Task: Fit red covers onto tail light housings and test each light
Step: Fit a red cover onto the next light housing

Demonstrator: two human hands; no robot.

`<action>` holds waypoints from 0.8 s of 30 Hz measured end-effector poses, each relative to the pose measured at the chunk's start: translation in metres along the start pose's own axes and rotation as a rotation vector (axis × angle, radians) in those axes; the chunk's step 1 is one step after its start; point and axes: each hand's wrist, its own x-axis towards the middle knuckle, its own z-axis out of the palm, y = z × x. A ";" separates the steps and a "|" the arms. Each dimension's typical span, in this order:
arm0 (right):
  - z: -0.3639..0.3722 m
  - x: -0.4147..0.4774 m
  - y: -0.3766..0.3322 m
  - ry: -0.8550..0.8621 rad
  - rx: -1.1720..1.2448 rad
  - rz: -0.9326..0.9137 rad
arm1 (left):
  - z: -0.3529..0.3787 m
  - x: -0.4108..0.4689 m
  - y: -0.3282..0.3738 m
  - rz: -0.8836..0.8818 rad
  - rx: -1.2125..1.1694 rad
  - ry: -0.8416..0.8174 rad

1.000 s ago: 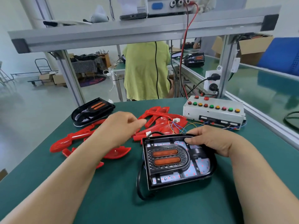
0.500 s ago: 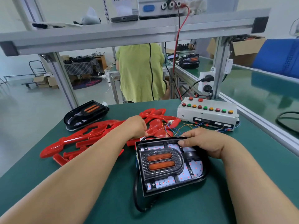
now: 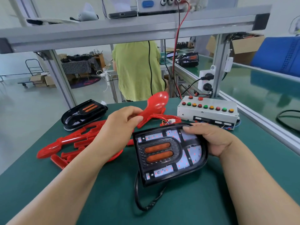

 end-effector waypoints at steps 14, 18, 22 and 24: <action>0.019 0.009 -0.003 0.162 0.408 -0.055 | 0.015 -0.061 0.020 0.487 0.261 0.020; 0.030 0.013 -0.003 0.179 0.385 -0.057 | 0.017 -0.063 0.017 0.498 0.253 0.004; 0.041 0.014 -0.003 0.208 0.374 -0.081 | 0.020 -0.062 0.015 0.519 0.285 0.025; 0.044 0.014 -0.003 0.216 0.374 -0.084 | 0.021 -0.061 0.014 0.515 0.277 0.019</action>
